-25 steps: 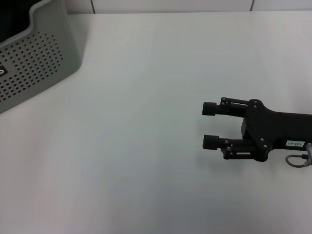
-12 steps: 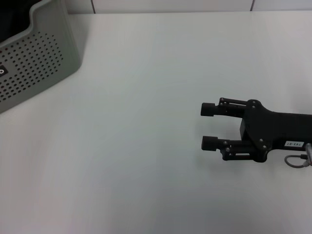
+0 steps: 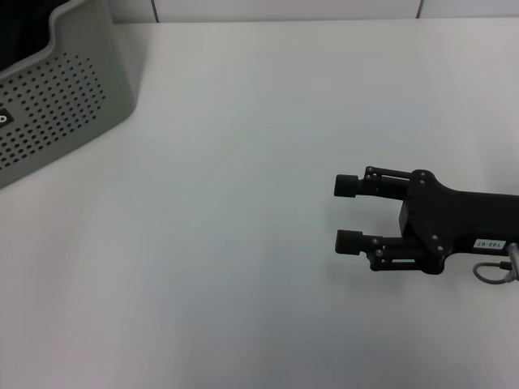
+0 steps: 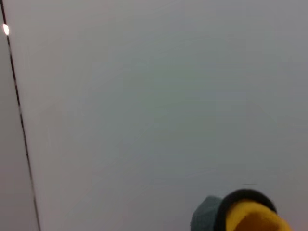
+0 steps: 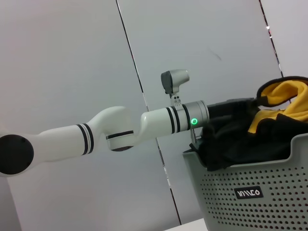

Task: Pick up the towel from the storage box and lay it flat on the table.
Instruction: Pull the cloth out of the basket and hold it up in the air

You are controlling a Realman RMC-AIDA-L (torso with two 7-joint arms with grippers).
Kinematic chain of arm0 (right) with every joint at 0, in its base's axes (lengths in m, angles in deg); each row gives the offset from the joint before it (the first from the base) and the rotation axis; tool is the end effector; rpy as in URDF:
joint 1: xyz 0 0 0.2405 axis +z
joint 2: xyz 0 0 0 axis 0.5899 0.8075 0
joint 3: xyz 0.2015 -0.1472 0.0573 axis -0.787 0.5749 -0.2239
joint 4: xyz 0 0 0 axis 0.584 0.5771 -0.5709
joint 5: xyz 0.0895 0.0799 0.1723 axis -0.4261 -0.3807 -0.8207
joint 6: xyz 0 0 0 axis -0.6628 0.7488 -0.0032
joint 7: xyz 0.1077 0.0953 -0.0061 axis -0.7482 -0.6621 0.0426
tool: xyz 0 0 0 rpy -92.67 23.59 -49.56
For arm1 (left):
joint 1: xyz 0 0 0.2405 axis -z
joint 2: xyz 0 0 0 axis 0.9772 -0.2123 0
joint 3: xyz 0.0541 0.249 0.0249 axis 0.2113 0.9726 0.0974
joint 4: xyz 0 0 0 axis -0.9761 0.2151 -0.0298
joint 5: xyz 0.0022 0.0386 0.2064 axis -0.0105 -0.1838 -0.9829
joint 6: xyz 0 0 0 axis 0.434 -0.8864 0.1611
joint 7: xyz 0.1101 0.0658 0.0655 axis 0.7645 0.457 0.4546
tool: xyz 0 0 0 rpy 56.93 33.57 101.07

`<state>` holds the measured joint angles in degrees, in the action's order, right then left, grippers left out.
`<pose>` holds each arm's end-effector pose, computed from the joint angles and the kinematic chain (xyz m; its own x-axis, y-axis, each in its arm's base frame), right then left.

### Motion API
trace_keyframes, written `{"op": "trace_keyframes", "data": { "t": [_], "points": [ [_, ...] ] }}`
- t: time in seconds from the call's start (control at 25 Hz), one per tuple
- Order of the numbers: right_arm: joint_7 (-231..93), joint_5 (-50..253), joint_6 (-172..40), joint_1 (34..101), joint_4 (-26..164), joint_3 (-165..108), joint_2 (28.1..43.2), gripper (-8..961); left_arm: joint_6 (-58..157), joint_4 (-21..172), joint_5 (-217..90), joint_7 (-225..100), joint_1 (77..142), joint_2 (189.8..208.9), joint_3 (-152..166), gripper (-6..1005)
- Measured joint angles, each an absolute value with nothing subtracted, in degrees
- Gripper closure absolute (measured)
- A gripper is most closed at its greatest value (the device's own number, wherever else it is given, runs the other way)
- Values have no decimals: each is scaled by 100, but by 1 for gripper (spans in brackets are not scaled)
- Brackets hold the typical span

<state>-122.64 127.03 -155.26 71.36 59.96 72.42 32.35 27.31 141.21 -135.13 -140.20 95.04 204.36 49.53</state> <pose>0.2213 0.2939 -0.0241 0.6572 -0.2013 -0.7263 -0.1901 -0.9768 0.0988 -0.3039 0.3871 0.1875 0.7968 0.0207 0.6040 0.6030 0.0374 -0.7968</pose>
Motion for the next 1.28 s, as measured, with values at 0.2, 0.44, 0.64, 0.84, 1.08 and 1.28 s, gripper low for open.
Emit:
{"op": "trace_keyframes", "data": {
  "t": [0.2, 0.44, 0.64, 0.84, 1.08, 1.28],
  "points": [
    [-12264, 12704, -15532, 7128, 5996, 7242, 3236, 199, 2182, 14123, -12774, -13696, 9346, 20438, 4928, 937],
    [-12256, 12704, -15543, 7070, 5996, 7242, 3236, 200, -152, 13912, -11471, -13728, 9068, 20368, 4858, 986],
    [-12240, 12704, -15545, 7048, 5997, 7242, 3244, 200, -2592, 13287, -10645, -14115, 8998, 20163, 4838, 985],
    [-12231, 12681, -15551, 7043, 5990, 7243, 3270, 200, -4593, 12524, -10515, -14656, 9301, 19883, 4842, 985],
    [-12219, 12677, -15551, 7051, 5981, 7125, 3330, 200, -5857, 12396, -10523, -15091, 9572, 19880, 5056, 986],
    [-12202, 12676, -15552, 7069, 5950, 7097, 3368, 200, -5884, 12141, -10585, -15049, 9702, 19944, 5319, 985]
  ]
}}
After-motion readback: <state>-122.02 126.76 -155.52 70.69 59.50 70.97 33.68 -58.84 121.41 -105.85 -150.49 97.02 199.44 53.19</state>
